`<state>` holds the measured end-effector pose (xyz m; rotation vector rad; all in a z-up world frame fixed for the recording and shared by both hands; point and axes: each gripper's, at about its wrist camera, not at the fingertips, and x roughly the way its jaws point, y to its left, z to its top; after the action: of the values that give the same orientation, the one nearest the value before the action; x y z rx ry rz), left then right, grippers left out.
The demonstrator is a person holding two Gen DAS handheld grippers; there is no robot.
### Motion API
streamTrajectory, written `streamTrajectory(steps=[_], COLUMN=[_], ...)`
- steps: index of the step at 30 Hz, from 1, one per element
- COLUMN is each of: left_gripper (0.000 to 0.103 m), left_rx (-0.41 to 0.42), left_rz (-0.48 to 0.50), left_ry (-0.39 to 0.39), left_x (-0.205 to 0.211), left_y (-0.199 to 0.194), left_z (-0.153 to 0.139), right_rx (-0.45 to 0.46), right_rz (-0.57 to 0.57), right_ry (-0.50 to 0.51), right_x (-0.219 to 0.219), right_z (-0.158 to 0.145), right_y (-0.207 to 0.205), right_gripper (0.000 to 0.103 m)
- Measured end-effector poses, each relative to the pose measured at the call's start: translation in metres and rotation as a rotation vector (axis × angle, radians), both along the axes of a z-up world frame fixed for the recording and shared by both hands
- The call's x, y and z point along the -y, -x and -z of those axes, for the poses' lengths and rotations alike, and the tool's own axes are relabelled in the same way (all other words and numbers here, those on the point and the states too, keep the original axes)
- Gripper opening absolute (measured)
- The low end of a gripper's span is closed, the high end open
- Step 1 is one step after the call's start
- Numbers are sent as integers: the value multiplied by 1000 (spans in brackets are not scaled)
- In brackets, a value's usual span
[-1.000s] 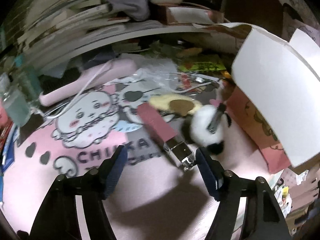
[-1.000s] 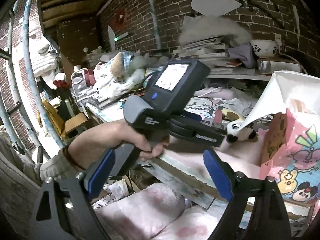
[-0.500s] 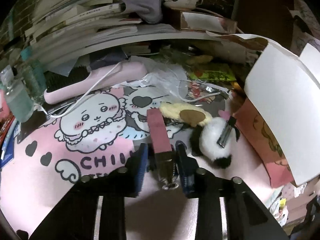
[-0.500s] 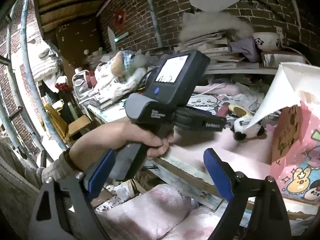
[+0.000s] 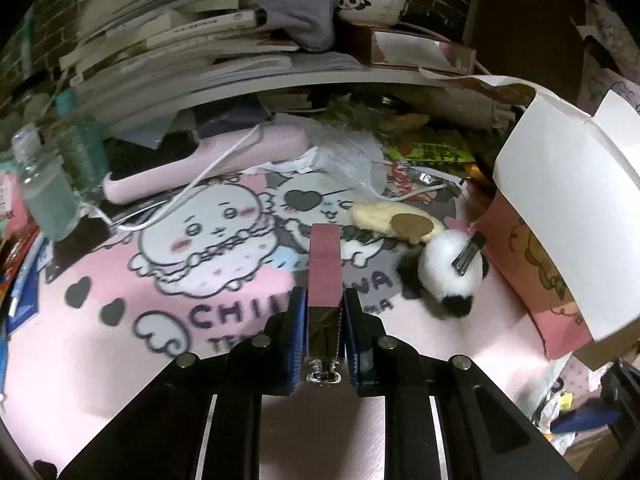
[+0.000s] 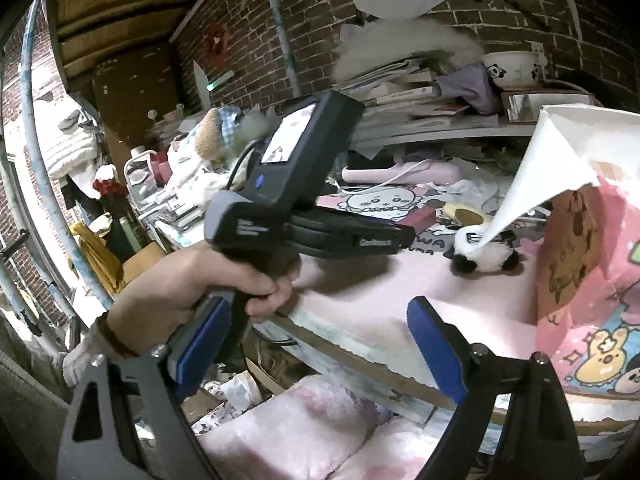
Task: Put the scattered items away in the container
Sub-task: 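Grasp the pink lipstick with the left tool and drop it into the box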
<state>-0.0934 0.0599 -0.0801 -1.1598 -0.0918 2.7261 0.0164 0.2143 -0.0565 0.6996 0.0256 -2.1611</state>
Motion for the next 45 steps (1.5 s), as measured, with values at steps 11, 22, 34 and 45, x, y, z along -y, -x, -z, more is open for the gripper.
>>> streamTrajectory(steps=[11,22,34,45], left_gripper=[13,13,13,13], left_rx=[-86,-179,-34,135], left_rz=[-5,255,613,574], left_ry=[-58,-113,-76,39], left_x=[35,-21,-154,-189], left_y=[-28,-23,1,40], left_z=[-39,-118,-139,-115], right_rx=[21,18,57,63], right_rz=[5,44,-26,-27], right_ry=[7,-5,20,50], right_x=[9,4,-16,-28], right_z=[6,9,19,21], right_y=[8,10,1,0], right_gripper=[89,89,89,89])
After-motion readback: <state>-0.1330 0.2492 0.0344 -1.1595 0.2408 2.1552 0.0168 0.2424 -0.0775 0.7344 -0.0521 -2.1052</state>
